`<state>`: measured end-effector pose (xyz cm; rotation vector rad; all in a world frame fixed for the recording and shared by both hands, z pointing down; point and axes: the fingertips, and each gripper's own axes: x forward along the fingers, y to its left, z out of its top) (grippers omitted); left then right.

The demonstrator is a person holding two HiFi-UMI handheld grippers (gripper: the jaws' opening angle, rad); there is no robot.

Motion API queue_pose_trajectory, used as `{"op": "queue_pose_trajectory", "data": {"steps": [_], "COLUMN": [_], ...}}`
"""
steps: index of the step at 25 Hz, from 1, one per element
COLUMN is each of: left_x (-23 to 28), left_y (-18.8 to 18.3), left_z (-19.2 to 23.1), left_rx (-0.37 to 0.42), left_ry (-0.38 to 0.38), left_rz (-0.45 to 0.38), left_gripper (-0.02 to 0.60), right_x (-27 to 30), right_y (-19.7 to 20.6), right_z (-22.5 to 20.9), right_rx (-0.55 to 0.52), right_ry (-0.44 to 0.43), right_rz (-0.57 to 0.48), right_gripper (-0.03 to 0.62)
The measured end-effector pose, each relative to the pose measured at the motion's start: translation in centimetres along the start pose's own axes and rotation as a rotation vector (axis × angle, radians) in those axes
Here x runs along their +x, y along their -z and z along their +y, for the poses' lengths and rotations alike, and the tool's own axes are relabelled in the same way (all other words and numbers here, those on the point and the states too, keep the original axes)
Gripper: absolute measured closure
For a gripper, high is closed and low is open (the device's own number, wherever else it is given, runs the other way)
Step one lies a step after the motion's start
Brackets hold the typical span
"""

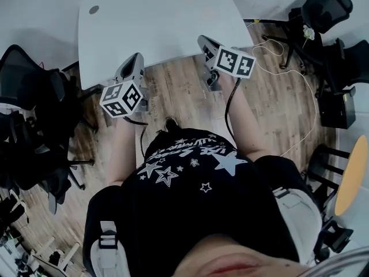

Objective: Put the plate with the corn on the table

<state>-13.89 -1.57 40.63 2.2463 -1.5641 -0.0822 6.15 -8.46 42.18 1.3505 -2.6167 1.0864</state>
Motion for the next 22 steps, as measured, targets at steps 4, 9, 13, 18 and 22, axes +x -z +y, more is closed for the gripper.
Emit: {"op": "queue_pose_trajectory", "data": {"steps": [4, 9, 13, 18, 22], "left_x": [-0.5, -2.1, -3.8, -5.5, -6.6], "left_y": [1.4, 3.4, 3.8, 4.5, 5.2], "left_z": [-3.0, -6.2, -7.2, -8.5, -9.9], "left_rx": [-0.005, 0.000, 0.002, 0.003, -0.003], "left_ry": [0.007, 0.003, -0.029, -0.052, -0.056], "left_rz": [0.015, 0.042, 0.032, 0.025, 0.020], "left_gripper": [0.574, 0.574, 0.574, 0.574, 0.574], "right_x": [-2.7, -5.6, -7.1, -8.8, -10.3], "right_y": [0.8, 1.8, 2.5, 3.5, 4.3], "right_z": [-0.9, -1.9, -1.7, -1.2, -1.2], "right_rx": [0.011, 0.019, -0.005, -0.022, -0.031], "right_ry": [-0.007, -0.012, -0.026, -0.051, -0.053], "right_rz": [0.016, 0.033, 0.047, 0.067, 0.078], "right_gripper": [0.588, 0.588, 0.588, 0.588, 0.588]}}
